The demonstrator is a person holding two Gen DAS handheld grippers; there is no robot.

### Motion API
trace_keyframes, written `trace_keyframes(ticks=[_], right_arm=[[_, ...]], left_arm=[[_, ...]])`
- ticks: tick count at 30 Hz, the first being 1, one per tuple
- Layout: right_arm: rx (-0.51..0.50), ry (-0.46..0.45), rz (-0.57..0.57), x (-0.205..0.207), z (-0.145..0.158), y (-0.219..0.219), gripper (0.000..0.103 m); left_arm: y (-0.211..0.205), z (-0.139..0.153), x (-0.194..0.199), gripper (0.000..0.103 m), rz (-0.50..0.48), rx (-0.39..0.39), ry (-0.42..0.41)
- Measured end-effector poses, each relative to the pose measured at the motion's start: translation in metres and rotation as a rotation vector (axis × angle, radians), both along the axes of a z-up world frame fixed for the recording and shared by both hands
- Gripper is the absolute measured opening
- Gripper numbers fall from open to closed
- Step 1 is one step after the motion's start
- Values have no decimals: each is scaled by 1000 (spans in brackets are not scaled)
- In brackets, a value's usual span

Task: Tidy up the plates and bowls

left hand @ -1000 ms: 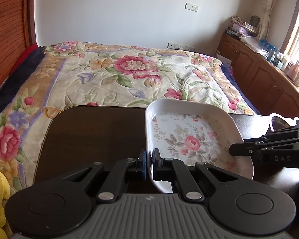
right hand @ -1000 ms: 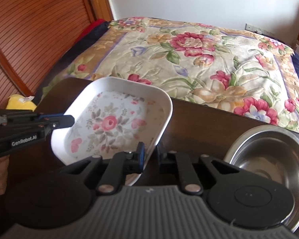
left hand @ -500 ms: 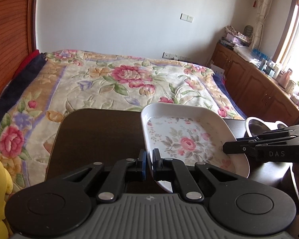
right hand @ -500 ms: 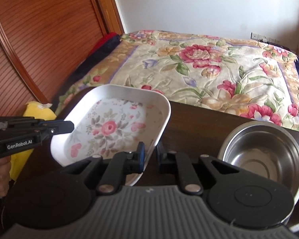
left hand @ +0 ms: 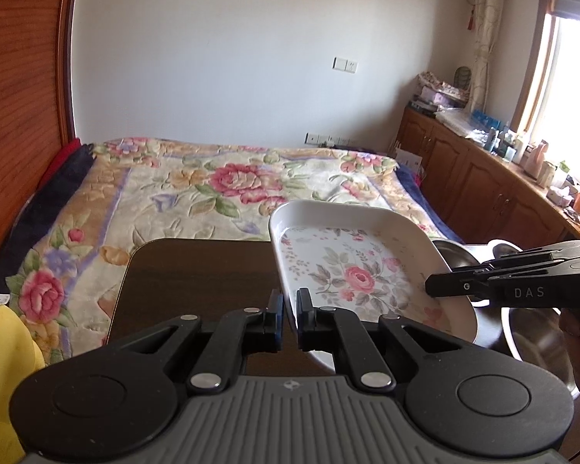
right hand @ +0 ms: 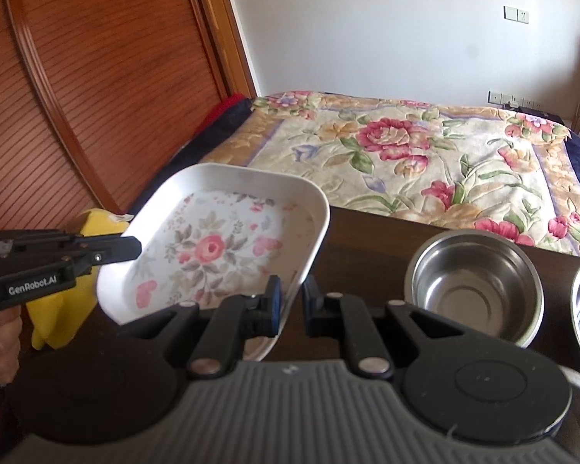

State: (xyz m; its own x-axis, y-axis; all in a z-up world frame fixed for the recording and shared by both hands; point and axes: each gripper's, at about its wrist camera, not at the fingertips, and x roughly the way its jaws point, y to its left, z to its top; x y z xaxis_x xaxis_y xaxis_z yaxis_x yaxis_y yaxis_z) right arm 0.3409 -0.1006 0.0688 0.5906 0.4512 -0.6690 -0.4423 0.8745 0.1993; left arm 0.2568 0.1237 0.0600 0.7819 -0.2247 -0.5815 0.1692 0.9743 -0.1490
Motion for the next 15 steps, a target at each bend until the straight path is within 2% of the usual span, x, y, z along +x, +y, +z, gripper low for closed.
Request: trace_keyframes(ticks=[15], right_arm=[[24,-39,9,-63,2,-20,13]], left_arm=[[-20,4,-80,8,-14,23,-48]])
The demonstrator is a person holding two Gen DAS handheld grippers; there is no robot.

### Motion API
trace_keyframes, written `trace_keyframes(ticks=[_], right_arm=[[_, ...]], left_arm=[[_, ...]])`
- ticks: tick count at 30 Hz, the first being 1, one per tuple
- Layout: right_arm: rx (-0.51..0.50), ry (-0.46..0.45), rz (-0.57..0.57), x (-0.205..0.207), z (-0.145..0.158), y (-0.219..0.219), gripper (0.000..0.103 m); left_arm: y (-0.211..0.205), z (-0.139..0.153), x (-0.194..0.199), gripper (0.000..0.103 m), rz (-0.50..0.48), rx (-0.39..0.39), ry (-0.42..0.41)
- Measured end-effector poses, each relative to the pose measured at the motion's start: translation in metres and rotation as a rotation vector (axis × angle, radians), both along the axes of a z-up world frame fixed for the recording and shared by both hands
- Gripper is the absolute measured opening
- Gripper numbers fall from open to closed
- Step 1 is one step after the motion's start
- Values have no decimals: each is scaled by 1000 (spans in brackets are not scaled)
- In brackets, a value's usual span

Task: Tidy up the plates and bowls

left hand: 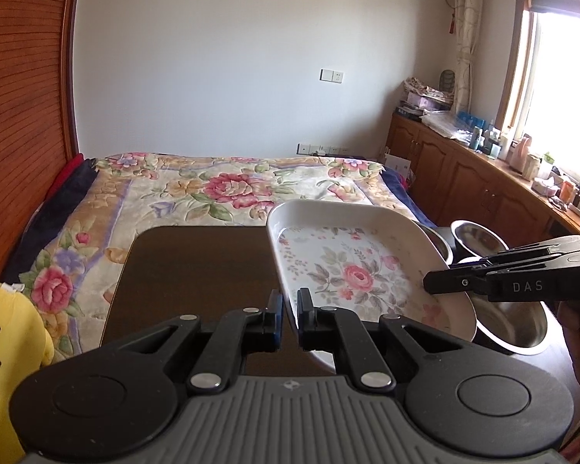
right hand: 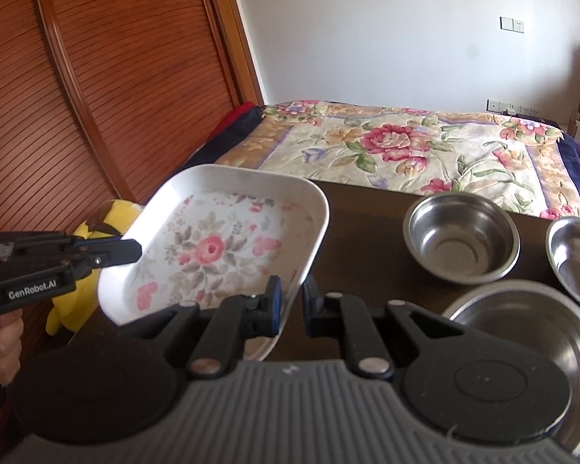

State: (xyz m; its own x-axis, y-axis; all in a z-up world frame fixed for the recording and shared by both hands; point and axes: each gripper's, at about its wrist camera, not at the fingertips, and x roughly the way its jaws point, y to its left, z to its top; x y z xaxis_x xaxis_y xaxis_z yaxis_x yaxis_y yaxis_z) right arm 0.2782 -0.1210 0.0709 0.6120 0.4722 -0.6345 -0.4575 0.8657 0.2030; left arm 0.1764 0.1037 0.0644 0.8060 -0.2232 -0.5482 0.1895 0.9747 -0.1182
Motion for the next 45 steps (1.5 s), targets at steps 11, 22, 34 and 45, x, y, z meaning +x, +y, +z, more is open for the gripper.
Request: trace_keyframes(ticks=[11,22,34,45], right_arm=[[0,-5,16,-38,-12,-3,13],[-12,3,41,-64,-33,-1,14],[-1,31,47,-74,-45,-2,14],[-8,31,58,-76,-49,1,14]], left_arm=[[-5,-18,-42,8,9,-12,14],[2,-49,-69,8,21,-64,52],[6,-68,-87,8,44,-82,75],[11,-74,-89,8,62,-76,80]])
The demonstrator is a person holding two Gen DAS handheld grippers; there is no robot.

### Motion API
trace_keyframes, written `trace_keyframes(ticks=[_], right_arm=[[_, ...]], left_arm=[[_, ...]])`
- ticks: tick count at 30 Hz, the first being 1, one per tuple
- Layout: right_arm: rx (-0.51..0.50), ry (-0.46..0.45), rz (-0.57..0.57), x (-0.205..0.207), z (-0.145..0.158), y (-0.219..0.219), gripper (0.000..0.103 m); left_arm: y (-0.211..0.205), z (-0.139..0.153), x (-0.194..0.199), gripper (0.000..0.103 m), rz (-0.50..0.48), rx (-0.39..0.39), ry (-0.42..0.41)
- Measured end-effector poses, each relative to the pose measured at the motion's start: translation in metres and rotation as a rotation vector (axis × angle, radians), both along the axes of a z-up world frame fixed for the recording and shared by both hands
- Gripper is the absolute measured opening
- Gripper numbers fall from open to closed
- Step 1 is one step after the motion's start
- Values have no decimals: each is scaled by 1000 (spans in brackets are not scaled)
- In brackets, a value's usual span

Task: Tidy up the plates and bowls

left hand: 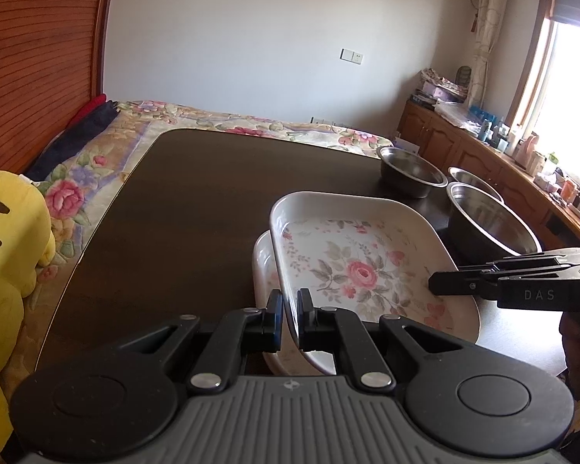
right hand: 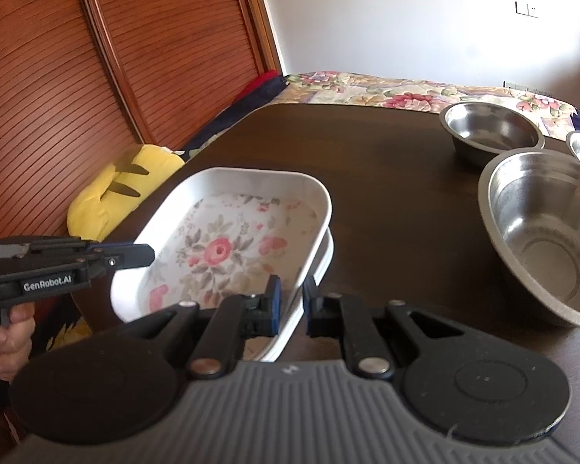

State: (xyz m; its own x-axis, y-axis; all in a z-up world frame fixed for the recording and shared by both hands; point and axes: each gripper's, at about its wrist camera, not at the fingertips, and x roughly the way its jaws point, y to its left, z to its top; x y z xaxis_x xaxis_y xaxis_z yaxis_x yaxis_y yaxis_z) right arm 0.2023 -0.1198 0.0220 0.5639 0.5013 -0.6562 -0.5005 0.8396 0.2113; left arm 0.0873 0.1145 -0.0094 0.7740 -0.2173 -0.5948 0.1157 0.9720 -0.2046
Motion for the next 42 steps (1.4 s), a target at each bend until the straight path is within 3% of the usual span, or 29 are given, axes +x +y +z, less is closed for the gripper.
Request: trace_keyframes(ticks=[23,42], right_arm=[[-50,-60,21,-3,4,7,17],[16,-203,-61,-15,32,-42,17]], left_arm=[[4,-3,2,7,27,-4,3],[-45,30,-1,11,-57,29,-109]])
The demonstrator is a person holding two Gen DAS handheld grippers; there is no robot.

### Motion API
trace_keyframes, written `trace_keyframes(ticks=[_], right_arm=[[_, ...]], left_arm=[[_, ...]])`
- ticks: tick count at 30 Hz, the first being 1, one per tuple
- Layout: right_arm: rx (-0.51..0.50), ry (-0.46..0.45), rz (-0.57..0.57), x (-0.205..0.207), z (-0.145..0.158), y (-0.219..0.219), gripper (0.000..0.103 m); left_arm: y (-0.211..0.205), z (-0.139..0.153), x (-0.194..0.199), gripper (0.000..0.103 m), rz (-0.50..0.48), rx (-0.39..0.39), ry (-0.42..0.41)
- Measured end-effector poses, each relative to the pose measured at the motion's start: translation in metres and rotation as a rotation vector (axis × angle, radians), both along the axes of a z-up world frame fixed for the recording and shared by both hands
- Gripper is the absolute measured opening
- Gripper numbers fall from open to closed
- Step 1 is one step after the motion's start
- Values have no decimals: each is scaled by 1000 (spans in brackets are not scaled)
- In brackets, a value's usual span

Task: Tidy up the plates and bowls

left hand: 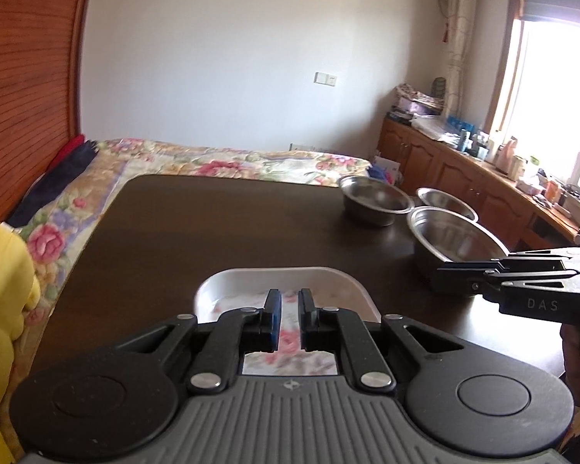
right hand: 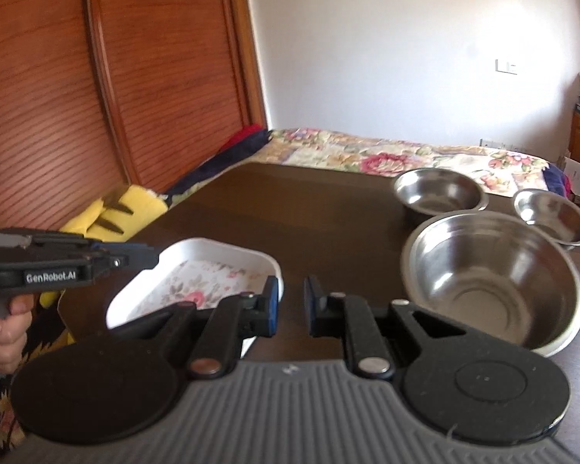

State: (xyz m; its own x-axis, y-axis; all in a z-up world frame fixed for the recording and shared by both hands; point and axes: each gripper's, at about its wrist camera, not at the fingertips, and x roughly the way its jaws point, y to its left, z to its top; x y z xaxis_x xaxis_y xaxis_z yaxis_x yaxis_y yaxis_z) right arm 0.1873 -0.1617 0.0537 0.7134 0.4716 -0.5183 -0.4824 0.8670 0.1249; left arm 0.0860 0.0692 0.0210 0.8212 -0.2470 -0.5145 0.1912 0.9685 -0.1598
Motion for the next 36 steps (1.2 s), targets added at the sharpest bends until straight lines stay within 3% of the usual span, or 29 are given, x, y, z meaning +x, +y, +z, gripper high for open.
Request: trace_keyframes(ticks=[11,21,27,31,36], right_arm=[[28,-97,-117,-5,10,-59,17],[18,-132,-208,12,-4,-108,17],[-4,-165,-222,25,-9,-131,17],[-24,-199,-201,38,-7,-143,36],[-44,-212,-136,58,-2,-151,39]], left_arm=[[-54,4,17,19,-93,36,-17],[-115,-3,39,43,-174,64,-26],[-144,-2,53,50,-186,79,-39],[-157,-2,60,53,-170,76,-41],[-165,1,69,54,-129,68,-47]])
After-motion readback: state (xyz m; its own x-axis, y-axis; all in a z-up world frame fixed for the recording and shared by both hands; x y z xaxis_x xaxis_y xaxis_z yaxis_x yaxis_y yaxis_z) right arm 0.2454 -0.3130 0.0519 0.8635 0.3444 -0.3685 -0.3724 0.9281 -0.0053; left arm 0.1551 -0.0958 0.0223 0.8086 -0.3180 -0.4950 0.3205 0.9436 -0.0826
